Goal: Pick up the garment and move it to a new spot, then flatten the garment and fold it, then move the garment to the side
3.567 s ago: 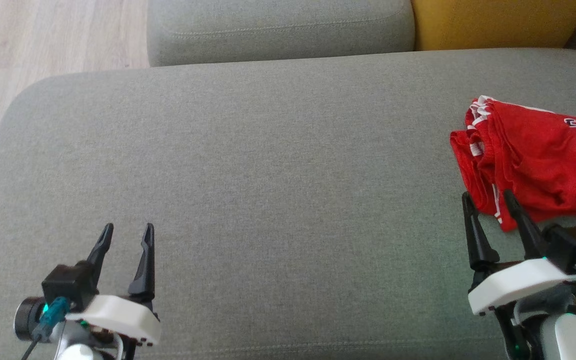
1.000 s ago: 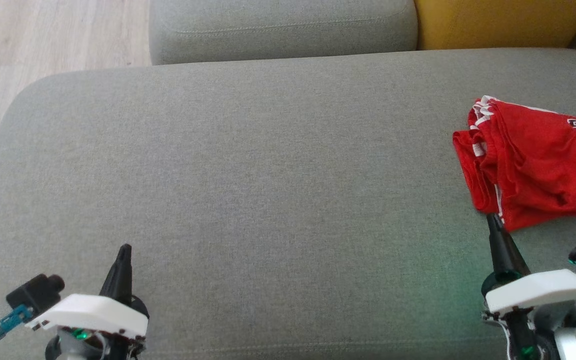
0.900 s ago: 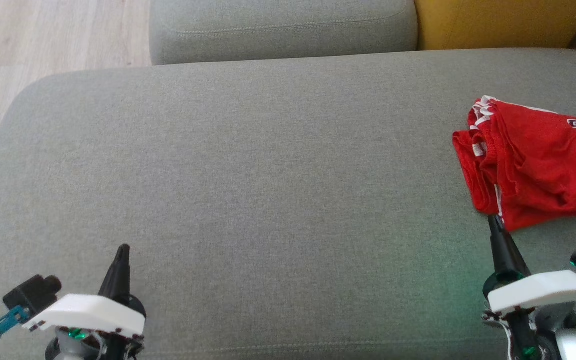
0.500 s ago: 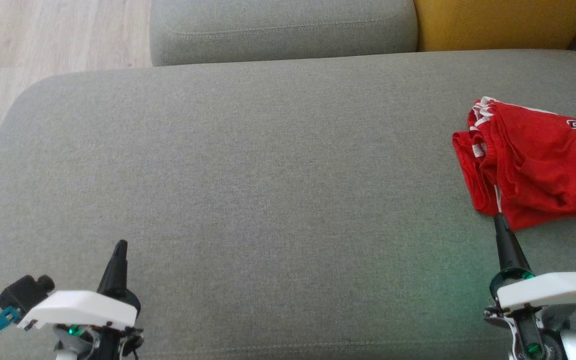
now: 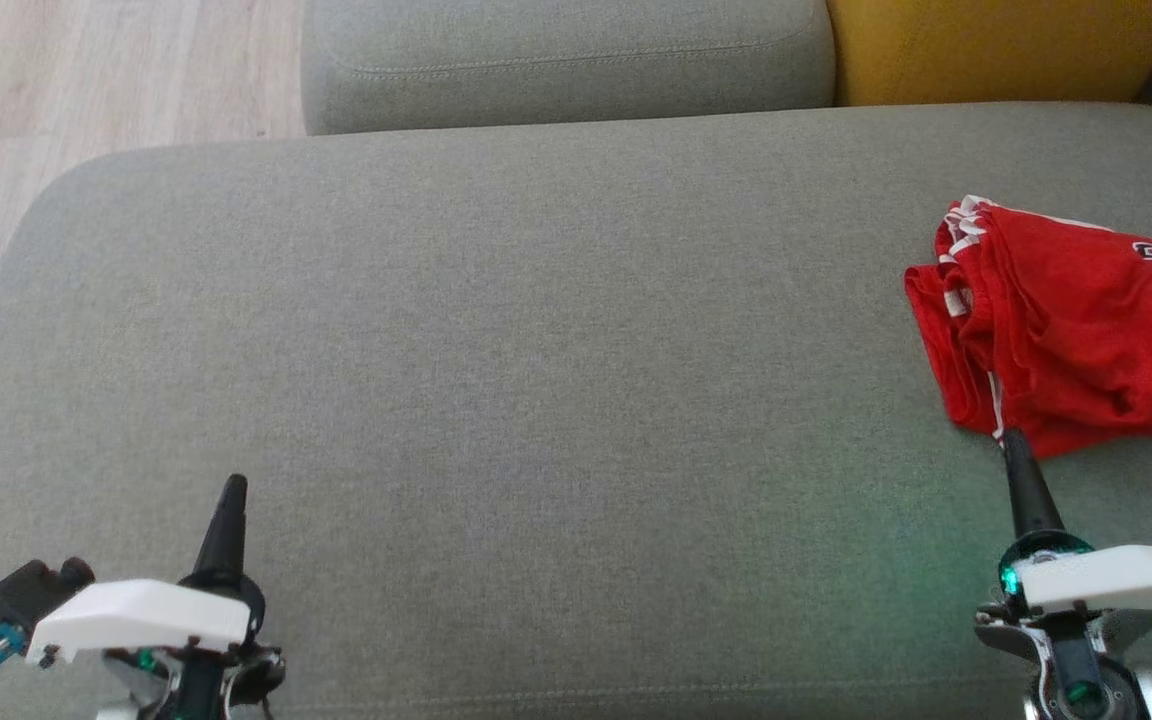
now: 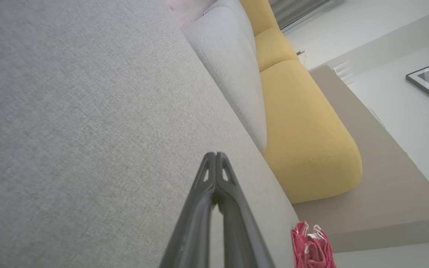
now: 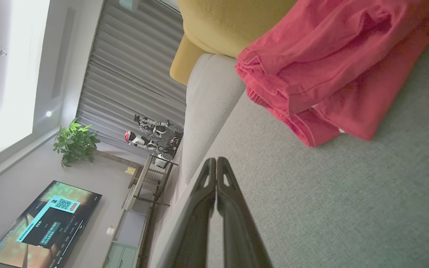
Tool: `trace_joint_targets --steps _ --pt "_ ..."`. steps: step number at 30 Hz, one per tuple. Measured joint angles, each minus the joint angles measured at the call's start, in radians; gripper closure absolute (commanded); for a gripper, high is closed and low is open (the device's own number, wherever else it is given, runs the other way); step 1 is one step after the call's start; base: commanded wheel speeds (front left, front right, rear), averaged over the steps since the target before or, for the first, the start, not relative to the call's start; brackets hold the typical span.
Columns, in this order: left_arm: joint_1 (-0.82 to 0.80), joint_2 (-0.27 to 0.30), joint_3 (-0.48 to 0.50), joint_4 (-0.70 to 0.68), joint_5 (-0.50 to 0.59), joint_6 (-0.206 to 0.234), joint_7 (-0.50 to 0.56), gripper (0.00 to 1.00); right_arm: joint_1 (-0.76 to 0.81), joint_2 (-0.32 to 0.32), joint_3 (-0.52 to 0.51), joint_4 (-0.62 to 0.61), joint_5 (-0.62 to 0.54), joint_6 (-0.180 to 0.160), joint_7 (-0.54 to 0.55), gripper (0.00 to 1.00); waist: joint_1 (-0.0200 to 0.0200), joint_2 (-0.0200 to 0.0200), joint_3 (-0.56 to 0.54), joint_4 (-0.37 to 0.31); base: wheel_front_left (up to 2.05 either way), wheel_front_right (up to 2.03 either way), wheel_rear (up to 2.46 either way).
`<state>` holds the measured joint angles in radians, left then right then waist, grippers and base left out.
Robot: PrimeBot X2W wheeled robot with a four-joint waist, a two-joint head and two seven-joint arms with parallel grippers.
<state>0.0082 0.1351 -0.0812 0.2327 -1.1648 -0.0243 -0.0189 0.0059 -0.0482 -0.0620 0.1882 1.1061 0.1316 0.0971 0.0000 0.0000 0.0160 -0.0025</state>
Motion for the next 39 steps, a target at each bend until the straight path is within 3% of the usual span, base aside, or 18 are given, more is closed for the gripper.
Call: trace_joint_targets --steps 39 --pt "-0.045 -0.069 0.121 0.033 -0.378 -0.083 0.097 1.0 -0.044 0.0 -0.041 0.072 0.43 0.0 0.0 1.0 0.0 0.0 -0.011 0.002 0.0 0.0 0.0"
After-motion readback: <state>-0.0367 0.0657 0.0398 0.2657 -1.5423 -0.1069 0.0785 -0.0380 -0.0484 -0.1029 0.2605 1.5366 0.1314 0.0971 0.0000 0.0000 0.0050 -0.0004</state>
